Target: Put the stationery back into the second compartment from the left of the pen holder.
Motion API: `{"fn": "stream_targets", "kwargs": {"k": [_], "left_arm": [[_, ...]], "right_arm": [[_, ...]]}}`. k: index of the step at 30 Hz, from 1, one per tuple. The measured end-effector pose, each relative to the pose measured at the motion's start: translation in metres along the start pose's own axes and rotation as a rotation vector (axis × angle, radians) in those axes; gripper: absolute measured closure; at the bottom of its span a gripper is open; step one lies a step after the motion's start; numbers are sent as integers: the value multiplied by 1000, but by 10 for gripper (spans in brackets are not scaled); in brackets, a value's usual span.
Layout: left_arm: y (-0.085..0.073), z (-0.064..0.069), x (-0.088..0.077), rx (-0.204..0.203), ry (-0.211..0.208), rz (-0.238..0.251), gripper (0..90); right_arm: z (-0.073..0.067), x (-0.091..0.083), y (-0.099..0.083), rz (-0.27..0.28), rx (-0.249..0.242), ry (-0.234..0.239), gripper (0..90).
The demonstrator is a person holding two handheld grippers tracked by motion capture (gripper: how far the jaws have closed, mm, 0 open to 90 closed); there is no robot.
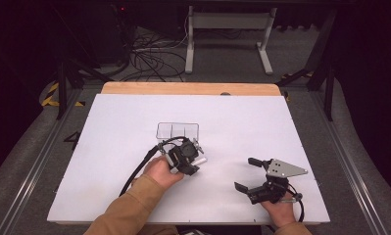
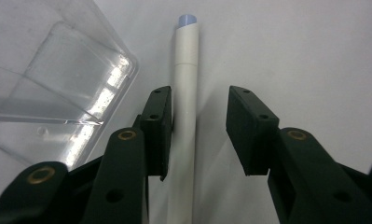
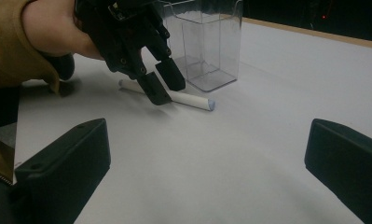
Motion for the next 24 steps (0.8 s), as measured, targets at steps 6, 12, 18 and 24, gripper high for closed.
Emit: {"fn": "stream_targets", "kwargs": {"k": [6, 12, 18, 24], "left_arm": [[2, -1, 4, 0, 21, -21, 687], [3, -2, 5, 2, 3, -26, 700], [3, -2, 6, -2, -18, -32, 720], [4, -1, 6, 7, -17, -36, 771]], "right_arm": [[0, 0, 0, -2, -3, -3, 14], [0, 0, 0, -3, -5, 1, 15], [0, 0, 0, -4, -3, 4, 15], [-1, 0, 0, -1, -5, 7, 15]]}}
Point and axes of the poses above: each handheld gripper's, and its own axes: x roughly forward along the jaws, y roughly out of its top, z roughly to its right, the point moved 8 cm from there along x, roughly forward along the jaws, and after that the axes turned 4 degrees about -z, right-handed, at the moved point
